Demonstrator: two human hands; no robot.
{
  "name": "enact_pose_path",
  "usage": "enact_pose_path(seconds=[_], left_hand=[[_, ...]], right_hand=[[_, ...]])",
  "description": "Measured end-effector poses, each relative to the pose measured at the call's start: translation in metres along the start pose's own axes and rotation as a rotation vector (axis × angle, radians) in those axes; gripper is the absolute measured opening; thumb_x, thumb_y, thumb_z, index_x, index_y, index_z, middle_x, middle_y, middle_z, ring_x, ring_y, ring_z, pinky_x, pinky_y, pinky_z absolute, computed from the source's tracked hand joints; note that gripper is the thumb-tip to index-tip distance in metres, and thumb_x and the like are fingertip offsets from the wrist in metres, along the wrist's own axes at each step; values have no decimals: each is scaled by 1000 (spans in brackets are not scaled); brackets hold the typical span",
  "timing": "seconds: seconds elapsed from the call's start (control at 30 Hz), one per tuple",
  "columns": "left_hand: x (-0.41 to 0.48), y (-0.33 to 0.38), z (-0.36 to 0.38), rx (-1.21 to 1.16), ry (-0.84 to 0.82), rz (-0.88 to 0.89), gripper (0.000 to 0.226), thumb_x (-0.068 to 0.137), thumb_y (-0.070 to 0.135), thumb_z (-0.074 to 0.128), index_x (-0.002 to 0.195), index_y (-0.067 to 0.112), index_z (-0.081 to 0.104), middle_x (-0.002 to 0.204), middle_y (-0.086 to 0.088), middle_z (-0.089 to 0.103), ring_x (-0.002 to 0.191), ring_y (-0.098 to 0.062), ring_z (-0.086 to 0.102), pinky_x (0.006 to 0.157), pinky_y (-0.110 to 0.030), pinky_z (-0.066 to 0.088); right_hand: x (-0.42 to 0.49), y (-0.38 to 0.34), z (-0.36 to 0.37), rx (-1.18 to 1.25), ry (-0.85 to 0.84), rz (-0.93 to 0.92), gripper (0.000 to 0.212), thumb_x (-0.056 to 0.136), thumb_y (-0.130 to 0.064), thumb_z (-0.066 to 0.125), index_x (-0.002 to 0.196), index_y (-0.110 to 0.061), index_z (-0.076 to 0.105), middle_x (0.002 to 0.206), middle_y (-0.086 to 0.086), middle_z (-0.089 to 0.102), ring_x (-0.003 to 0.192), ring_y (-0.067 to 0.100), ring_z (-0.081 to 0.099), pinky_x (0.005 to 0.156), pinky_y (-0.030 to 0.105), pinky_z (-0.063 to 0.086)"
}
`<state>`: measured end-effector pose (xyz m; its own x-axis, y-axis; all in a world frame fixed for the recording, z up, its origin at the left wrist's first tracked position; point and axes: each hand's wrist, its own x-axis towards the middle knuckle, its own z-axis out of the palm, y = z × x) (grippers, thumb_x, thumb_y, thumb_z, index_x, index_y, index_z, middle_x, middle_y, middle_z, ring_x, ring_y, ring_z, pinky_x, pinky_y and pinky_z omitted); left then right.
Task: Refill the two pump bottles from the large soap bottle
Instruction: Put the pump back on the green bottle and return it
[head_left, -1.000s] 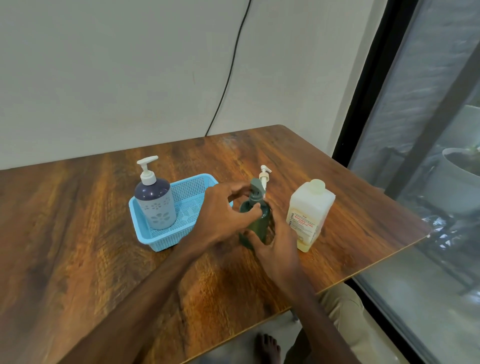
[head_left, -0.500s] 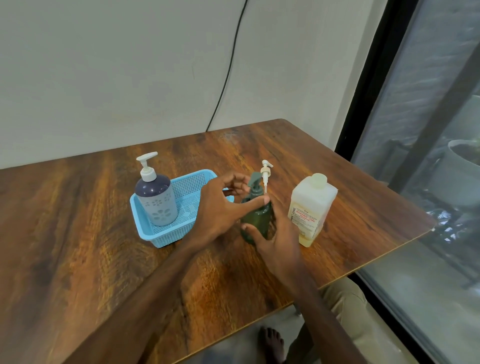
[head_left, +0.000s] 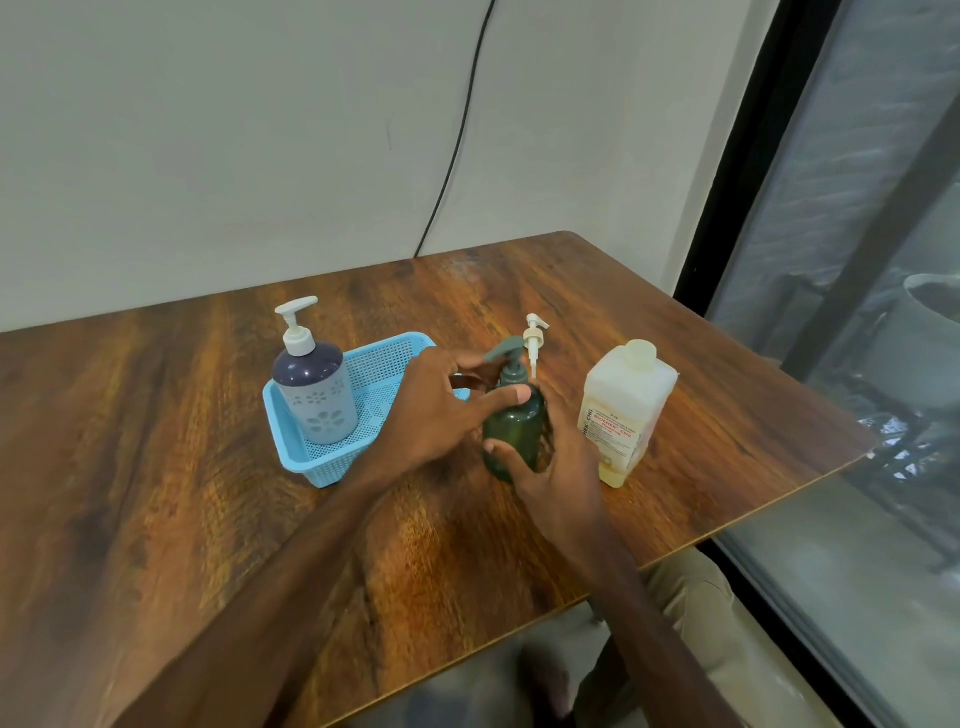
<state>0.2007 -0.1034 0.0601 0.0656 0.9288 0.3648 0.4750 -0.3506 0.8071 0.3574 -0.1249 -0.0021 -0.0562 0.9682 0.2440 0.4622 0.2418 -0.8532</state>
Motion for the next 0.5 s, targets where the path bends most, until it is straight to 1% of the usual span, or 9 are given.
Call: enact_pose_path(seconds=[0.07, 0.13, 0.17, 0.27, 0.3, 0.37, 0.4, 0.47, 0.5], left_hand=[[-1, 4, 2, 6, 67, 28, 29, 79, 36, 89, 93, 52, 69, 81, 36, 70, 86, 14, 68, 76, -3, 49], [-3, 5, 7, 6, 124, 51, 31, 76, 38, 91, 90, 54, 68, 79, 39, 69, 85, 11, 69, 75, -6, 51], [-5, 5, 9, -1, 153, 47, 31, 74, 40, 92, 90, 53, 68, 80, 38, 69, 85, 10, 69, 75, -7, 52], [-8, 4, 15, -45, 235, 29, 33, 69, 42, 94, 92, 45, 71, 84, 30, 72, 85, 9, 70, 75, -12, 56], [-9, 5, 16, -52, 252, 24, 33, 69, 43, 95, 91, 44, 70, 84, 29, 71, 85, 8, 70, 73, -12, 56], [-10, 8, 18, -60, 290, 19, 34, 67, 44, 95, 87, 43, 68, 82, 28, 71, 83, 8, 70, 70, -12, 56], [-9, 11, 19, -66, 318, 17, 35, 66, 45, 96, 86, 41, 67, 81, 26, 70, 81, 7, 69, 68, -13, 56], [-6, 15, 19, -73, 358, 11, 38, 65, 45, 96, 86, 37, 66, 80, 23, 70, 79, 9, 69, 65, -11, 55], [-4, 17, 19, -73, 355, 6, 39, 65, 45, 96, 86, 36, 65, 80, 23, 70, 78, 9, 69, 64, -10, 54]], right_hand=[[0, 2, 1, -2, 6, -5, 79, 86, -49, 72, 151, -37, 29, 149, -14, 46, 129, 4, 49, 93, 10, 39], [0, 2, 1, -5, 12, -5, 79, 86, -48, 72, 152, -36, 29, 150, -13, 46, 131, 7, 49, 96, 14, 40], [0, 2, 1, -9, 14, -4, 80, 86, -47, 72, 152, -34, 29, 151, -13, 46, 131, 8, 48, 98, 16, 41], [0, 2, 2, -26, 15, -2, 81, 87, -44, 73, 154, -34, 27, 152, -10, 45, 133, 11, 48, 102, 24, 44], [0, 2, 1, -26, 14, -2, 82, 87, -44, 73, 154, -34, 26, 152, -10, 44, 134, 11, 47, 102, 24, 44], [-1, 0, 1, -15, 9, 0, 83, 88, -43, 73, 154, -35, 24, 153, -13, 42, 134, 7, 44, 100, 18, 39], [-2, -1, 0, -5, 8, -8, 84, 88, -43, 72, 155, -35, 22, 153, -16, 40, 133, 2, 42, 100, 14, 37], [-2, -3, 0, 20, 15, -37, 84, 89, -45, 71, 156, -35, 21, 149, -24, 37, 128, -10, 35, 96, 0, 30], [-2, -3, 0, 27, 20, -46, 83, 89, -47, 70, 156, -34, 22, 148, -25, 37, 127, -13, 34, 93, -4, 30]])
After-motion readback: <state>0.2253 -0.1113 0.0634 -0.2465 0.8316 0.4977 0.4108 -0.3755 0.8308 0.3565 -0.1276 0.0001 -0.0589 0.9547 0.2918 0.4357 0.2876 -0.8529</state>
